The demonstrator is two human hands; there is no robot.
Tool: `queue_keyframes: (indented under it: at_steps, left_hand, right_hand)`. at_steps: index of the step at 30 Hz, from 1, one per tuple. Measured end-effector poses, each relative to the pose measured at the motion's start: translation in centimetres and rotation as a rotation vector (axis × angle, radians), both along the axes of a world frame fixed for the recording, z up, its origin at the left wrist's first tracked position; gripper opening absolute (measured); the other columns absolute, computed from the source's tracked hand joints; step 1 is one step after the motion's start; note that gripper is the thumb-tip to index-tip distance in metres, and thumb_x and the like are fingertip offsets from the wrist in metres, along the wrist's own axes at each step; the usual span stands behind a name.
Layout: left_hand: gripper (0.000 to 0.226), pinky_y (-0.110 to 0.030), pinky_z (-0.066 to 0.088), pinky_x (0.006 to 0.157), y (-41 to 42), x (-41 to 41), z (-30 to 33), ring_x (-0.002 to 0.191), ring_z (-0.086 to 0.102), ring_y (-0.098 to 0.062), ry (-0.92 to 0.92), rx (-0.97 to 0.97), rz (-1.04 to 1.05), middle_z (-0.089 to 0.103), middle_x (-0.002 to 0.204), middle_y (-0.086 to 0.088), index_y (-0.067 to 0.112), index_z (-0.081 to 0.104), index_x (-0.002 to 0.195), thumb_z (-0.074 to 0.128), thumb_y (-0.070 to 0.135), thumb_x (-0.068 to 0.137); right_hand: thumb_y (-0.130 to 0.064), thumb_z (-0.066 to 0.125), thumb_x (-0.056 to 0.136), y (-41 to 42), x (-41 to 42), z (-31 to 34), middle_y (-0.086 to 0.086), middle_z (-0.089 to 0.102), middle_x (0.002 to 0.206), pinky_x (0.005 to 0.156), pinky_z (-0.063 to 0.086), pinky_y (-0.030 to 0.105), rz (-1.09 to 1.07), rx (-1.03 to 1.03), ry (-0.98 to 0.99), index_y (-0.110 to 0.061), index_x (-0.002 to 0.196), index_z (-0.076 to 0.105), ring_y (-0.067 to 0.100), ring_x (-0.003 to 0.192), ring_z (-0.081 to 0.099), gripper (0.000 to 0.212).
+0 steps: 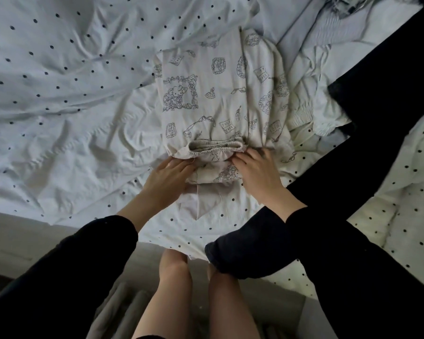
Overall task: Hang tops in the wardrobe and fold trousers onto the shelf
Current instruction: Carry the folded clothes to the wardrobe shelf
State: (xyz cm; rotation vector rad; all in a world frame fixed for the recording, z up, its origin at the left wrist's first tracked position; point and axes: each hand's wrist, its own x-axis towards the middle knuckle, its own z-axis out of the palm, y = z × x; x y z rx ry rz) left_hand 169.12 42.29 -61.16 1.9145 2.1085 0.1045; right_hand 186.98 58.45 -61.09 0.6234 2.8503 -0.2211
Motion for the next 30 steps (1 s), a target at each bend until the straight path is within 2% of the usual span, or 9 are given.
queue_keyframes:
  at_steps: [3, 6, 9, 11, 13, 16, 20, 25, 30]
  left_hand:
    - [0.007, -0.03, 0.055, 0.074, -0.1, 0.8, 1.3, 0.074, 0.069, -0.024, -0.008, -0.003, 0.135, 0.07, 0.075, -0.003, 0.01, 0.064, 0.076, 0.069, 0.006, 0.075]
    - [0.018, -0.038, 0.046, 0.091, -0.5, 1.8, 4.2, 0.086, 0.067, -0.032, -0.201, -0.192, 0.231, 0.07, 0.094, -0.013, 0.007, 0.059, 0.104, 0.045, 0.008, 0.093]
    - [0.027, -0.039, 0.046, 0.07, -1.6, 2.7, 7.6, 0.088, 0.062, -0.038, -0.328, -0.384, 0.299, 0.067, 0.097, -0.016, 0.014, 0.051, 0.122, 0.038, 0.019, 0.098]
    - [0.025, -0.038, 0.045, 0.071, -2.2, 3.6, 9.6, 0.089, 0.061, -0.037, -0.412, -0.468, 0.302, 0.066, 0.095, -0.017, 0.012, 0.054, 0.116, 0.039, 0.022, 0.099]
    - [0.024, -0.034, 0.042, 0.073, -3.0, 4.8, 11.2, 0.096, 0.059, -0.034, -0.532, -0.579, 0.344, 0.064, 0.1, -0.014, 0.01, 0.059, 0.11, 0.041, 0.022, 0.099]
    - [0.028, -0.028, 0.037, 0.083, -4.2, 6.1, 12.6, 0.107, 0.052, -0.025, -0.655, -0.734, 0.369, 0.057, 0.116, -0.009, 0.007, 0.059, 0.119, 0.047, 0.02, 0.096]
    - [0.021, -0.03, 0.04, 0.079, -4.6, 5.4, 12.7, 0.091, 0.055, -0.023, -0.733, -0.668, 0.406, 0.06, 0.1, -0.006, 0.011, 0.062, 0.108, 0.048, 0.023, 0.097]
    - [0.013, -0.023, 0.036, 0.061, -4.2, 4.4, 12.1, 0.068, 0.047, -0.015, -0.782, -0.591, 0.489, 0.054, 0.074, 0.001, 0.015, 0.062, 0.097, 0.049, 0.019, 0.097]
    - [0.023, -0.013, 0.038, 0.064, -3.5, 2.3, 12.1, 0.081, 0.053, -0.012, -0.856, -0.602, 0.494, 0.061, 0.097, -0.005, 0.008, 0.062, 0.112, 0.05, 0.02, 0.097]
  right_hand:
    - [-0.001, 0.062, 0.072, -0.2, 0.6, 1.3, 0.004, 0.071, 0.107, 0.089, 0.04, 0.049, -0.009, -0.088, 0.015, -0.009, 0.098, 0.073, 0.025, 0.11, 0.059, 0.029]
    - [-0.002, 0.064, 0.076, -0.7, 1.8, 4.5, 0.003, 0.062, 0.127, 0.098, 0.034, 0.051, -0.033, -0.183, -0.053, -0.008, 0.113, 0.067, 0.021, 0.129, 0.046, 0.038]
    - [-0.011, 0.05, 0.089, -1.8, 3.2, 7.7, -0.003, 0.049, 0.14, 0.104, 0.024, 0.041, 0.008, -0.263, -0.263, -0.017, 0.129, 0.056, 0.017, 0.135, 0.035, 0.042]
    - [-0.013, 0.047, 0.089, -2.8, 3.7, 9.5, 0.001, 0.056, 0.128, 0.099, 0.032, 0.039, 0.04, -0.275, -0.409, -0.017, 0.121, 0.059, 0.025, 0.121, 0.049, 0.034]
    - [-0.01, 0.046, 0.09, -4.1, 4.7, 11.1, 0.006, 0.061, 0.095, 0.079, 0.04, 0.033, 0.001, -0.411, -0.512, -0.01, 0.09, 0.059, 0.031, 0.098, 0.057, 0.013]
    - [-0.005, 0.047, 0.088, -5.1, 6.3, 13.1, 0.005, 0.043, 0.07, 0.055, 0.029, 0.028, -0.132, -0.675, -0.628, -0.012, 0.064, 0.037, 0.025, 0.078, 0.047, 0.027]
    - [-0.007, 0.052, 0.088, -3.8, 6.3, 14.5, 0.009, 0.054, 0.085, 0.062, 0.037, 0.03, -0.253, -0.81, -0.596, -0.004, 0.083, 0.054, 0.021, 0.076, 0.05, 0.006]
    - [-0.005, 0.056, 0.08, -3.0, 4.9, 13.7, 0.002, 0.041, 0.063, 0.052, 0.028, 0.026, -0.384, -0.937, -0.615, -0.012, 0.064, 0.041, 0.016, 0.059, 0.038, 0.024]
    - [-0.011, 0.05, 0.086, -1.2, 3.0, 12.9, -0.001, 0.035, 0.055, 0.055, 0.029, 0.024, -0.592, -1.162, -0.578, -0.018, 0.053, 0.039, 0.011, 0.052, 0.031, 0.036]
